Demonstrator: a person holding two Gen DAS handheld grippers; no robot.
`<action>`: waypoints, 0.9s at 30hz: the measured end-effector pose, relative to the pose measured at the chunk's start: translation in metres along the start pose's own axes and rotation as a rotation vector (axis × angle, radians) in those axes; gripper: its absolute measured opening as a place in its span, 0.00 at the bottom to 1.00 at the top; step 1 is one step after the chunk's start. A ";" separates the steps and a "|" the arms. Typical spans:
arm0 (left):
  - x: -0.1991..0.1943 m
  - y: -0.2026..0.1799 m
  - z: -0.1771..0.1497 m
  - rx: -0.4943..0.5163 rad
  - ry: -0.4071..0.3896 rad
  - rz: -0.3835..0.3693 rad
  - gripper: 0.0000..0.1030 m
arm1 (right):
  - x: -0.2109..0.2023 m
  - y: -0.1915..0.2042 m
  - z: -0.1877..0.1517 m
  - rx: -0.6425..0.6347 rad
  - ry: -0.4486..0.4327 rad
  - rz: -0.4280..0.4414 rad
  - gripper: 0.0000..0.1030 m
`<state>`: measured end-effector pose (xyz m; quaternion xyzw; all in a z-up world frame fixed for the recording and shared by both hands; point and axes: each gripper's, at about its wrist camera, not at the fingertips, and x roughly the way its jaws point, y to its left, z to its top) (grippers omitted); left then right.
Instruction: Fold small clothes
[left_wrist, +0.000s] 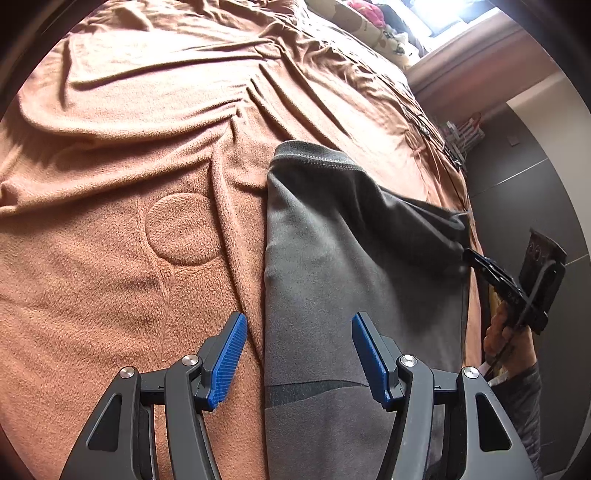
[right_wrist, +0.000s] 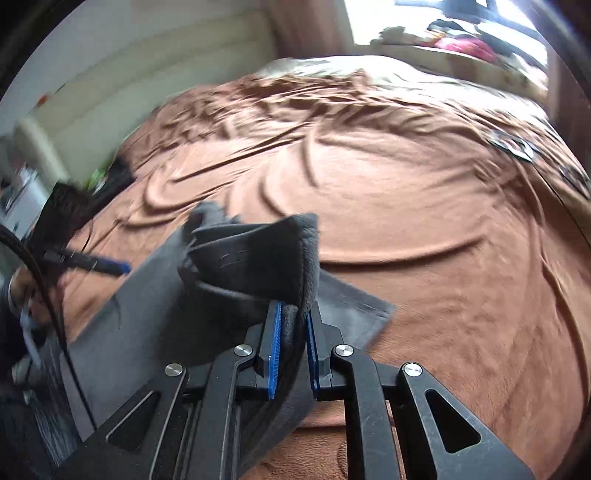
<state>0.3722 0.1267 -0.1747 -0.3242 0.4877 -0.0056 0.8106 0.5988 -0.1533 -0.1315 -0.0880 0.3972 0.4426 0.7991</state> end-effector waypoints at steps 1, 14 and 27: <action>0.001 0.000 0.000 0.001 -0.001 0.006 0.60 | 0.004 -0.004 -0.003 0.043 0.011 -0.023 0.09; -0.001 0.006 -0.012 -0.012 0.005 0.012 0.60 | -0.013 0.005 -0.018 0.198 0.004 -0.146 0.53; -0.008 -0.003 -0.009 0.020 -0.029 0.007 0.60 | -0.012 0.089 -0.024 -0.083 -0.026 -0.095 0.53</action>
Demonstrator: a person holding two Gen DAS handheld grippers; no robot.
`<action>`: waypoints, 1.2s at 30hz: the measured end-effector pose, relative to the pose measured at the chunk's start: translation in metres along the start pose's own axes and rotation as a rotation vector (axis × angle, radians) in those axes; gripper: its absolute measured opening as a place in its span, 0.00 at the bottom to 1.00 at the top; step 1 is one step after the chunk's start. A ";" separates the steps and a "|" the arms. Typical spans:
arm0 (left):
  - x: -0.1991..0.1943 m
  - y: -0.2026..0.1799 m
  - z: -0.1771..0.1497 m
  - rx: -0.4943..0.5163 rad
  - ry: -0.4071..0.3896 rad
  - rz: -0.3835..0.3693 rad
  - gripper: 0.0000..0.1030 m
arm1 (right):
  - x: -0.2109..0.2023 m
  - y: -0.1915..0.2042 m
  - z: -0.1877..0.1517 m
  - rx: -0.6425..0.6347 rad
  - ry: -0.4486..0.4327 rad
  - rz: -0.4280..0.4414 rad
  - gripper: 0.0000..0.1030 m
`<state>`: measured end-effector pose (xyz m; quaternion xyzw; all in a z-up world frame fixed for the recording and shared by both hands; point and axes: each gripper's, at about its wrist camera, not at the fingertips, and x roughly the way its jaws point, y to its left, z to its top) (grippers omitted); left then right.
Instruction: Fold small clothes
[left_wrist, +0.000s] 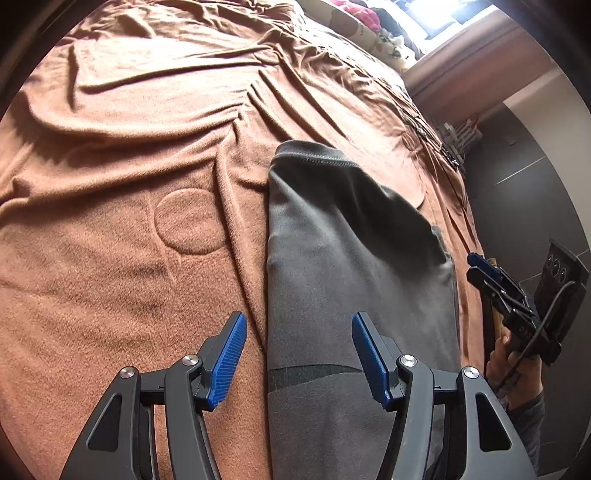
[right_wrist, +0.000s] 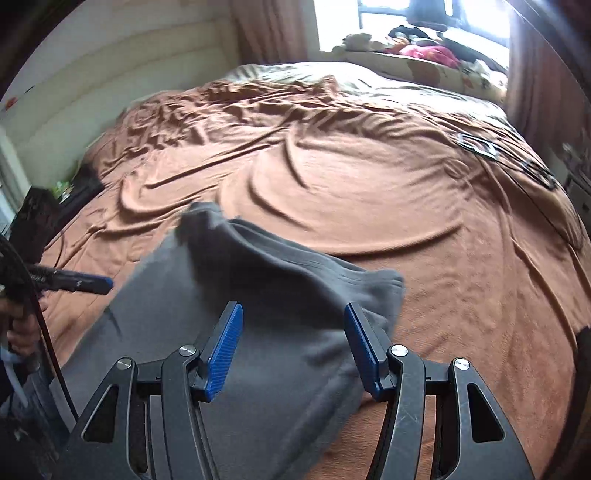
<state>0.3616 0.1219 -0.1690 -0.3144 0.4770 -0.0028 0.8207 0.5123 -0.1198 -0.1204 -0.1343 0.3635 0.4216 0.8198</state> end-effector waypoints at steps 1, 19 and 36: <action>0.000 -0.001 0.002 0.004 -0.004 0.000 0.59 | 0.003 0.004 0.003 -0.015 0.006 0.016 0.52; 0.010 0.003 0.025 0.007 -0.021 -0.048 0.39 | 0.104 0.006 0.058 0.008 0.168 -0.005 0.26; 0.032 -0.048 0.074 0.169 0.005 -0.064 0.30 | 0.051 -0.010 0.038 0.137 0.121 -0.060 0.24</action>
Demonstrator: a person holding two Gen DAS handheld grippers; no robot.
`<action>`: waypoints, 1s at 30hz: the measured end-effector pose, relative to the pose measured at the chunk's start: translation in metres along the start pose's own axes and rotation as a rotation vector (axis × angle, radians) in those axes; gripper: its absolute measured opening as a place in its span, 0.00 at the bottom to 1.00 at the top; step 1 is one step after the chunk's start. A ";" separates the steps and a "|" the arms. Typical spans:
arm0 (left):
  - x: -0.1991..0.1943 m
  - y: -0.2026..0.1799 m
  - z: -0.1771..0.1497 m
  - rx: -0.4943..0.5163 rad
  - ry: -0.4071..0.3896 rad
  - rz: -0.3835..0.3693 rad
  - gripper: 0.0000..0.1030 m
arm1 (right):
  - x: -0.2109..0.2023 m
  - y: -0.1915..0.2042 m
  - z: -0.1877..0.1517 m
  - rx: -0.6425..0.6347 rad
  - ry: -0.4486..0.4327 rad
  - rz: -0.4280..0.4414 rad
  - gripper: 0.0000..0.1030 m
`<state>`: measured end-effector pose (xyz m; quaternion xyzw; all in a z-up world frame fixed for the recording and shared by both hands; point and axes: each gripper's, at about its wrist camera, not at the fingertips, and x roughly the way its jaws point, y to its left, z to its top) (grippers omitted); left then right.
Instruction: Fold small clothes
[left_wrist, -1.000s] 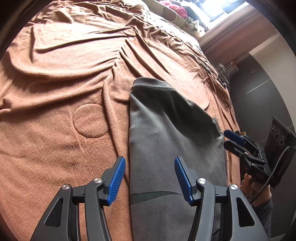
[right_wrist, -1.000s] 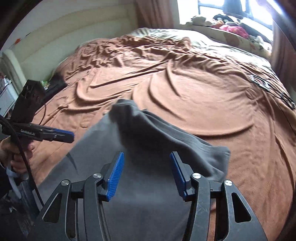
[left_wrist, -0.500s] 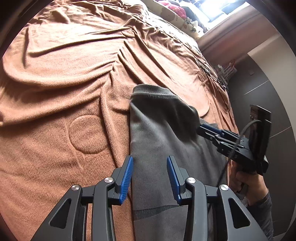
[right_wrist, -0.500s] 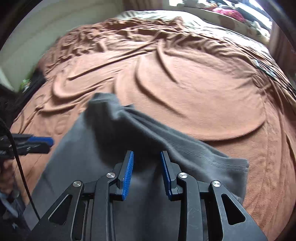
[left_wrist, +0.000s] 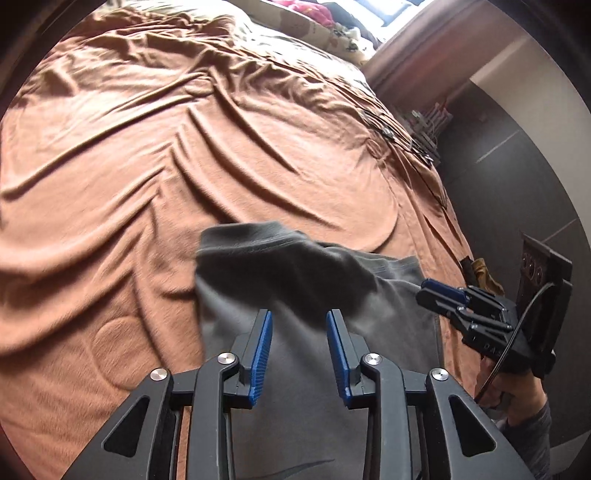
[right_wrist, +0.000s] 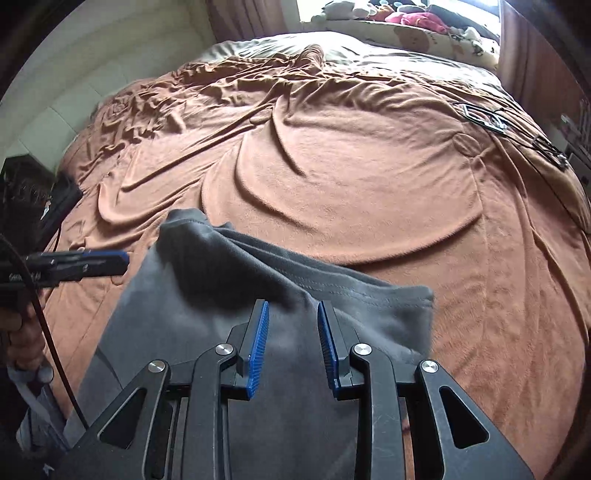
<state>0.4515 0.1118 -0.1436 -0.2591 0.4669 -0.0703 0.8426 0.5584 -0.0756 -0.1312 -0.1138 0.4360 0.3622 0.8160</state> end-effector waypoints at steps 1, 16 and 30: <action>0.003 -0.003 0.002 0.011 0.007 -0.005 0.30 | -0.002 -0.004 -0.004 0.008 0.003 0.001 0.24; 0.081 -0.019 0.037 0.000 0.121 0.064 0.23 | -0.012 -0.037 -0.036 0.114 -0.008 -0.018 0.20; 0.057 -0.011 0.046 -0.007 0.079 0.077 0.22 | -0.023 -0.044 -0.046 0.219 -0.041 0.030 0.24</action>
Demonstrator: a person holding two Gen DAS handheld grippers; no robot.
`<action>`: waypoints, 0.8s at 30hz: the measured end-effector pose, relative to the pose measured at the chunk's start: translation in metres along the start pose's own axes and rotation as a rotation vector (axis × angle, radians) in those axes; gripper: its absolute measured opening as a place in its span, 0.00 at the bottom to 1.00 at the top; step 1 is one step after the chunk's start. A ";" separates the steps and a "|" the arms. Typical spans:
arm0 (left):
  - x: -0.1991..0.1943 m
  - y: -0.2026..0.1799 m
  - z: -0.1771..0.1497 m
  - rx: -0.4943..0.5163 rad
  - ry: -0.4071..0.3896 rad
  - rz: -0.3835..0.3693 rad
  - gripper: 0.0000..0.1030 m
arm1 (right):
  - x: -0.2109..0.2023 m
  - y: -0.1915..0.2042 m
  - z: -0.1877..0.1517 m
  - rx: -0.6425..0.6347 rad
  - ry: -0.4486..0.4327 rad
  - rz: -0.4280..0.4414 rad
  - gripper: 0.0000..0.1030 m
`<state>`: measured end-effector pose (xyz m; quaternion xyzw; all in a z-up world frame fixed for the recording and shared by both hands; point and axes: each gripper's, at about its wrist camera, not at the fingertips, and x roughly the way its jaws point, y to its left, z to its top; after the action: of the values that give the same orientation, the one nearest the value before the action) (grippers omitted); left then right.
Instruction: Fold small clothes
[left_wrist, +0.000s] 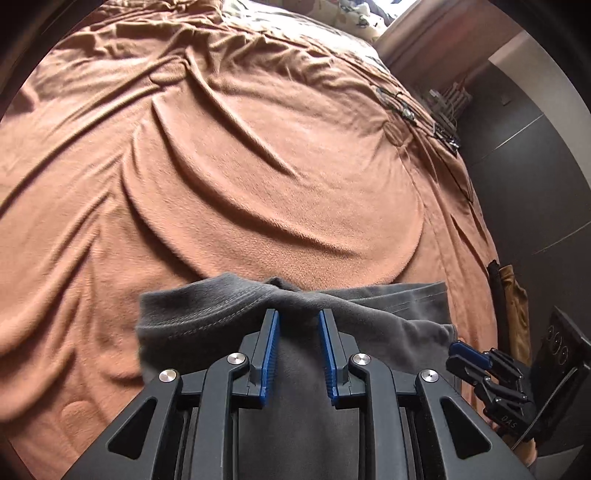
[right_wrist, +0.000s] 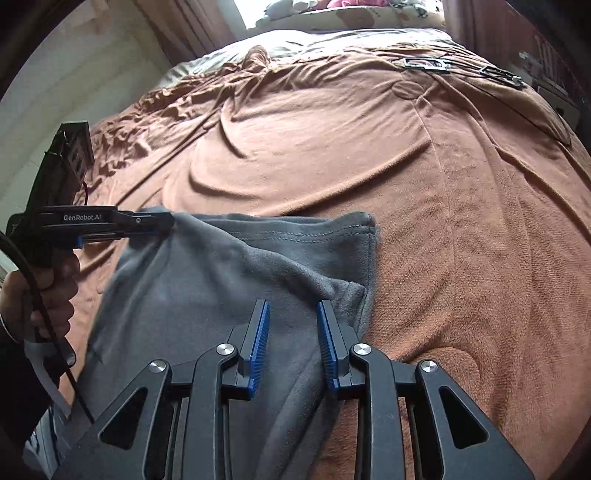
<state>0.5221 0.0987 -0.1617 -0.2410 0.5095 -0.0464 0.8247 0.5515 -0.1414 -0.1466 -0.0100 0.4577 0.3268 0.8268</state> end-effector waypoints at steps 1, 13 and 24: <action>-0.007 0.001 -0.001 0.003 -0.006 -0.001 0.23 | -0.005 0.000 -0.002 0.006 -0.009 0.008 0.27; -0.051 0.005 -0.051 0.034 -0.012 0.046 0.46 | -0.051 -0.001 -0.040 0.040 -0.017 0.001 0.46; -0.071 0.024 -0.118 -0.016 -0.004 0.044 0.58 | -0.077 0.001 -0.084 0.090 0.032 0.003 0.59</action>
<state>0.3824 0.1011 -0.1577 -0.2363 0.5134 -0.0237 0.8247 0.4597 -0.2075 -0.1364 0.0227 0.4850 0.3070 0.8185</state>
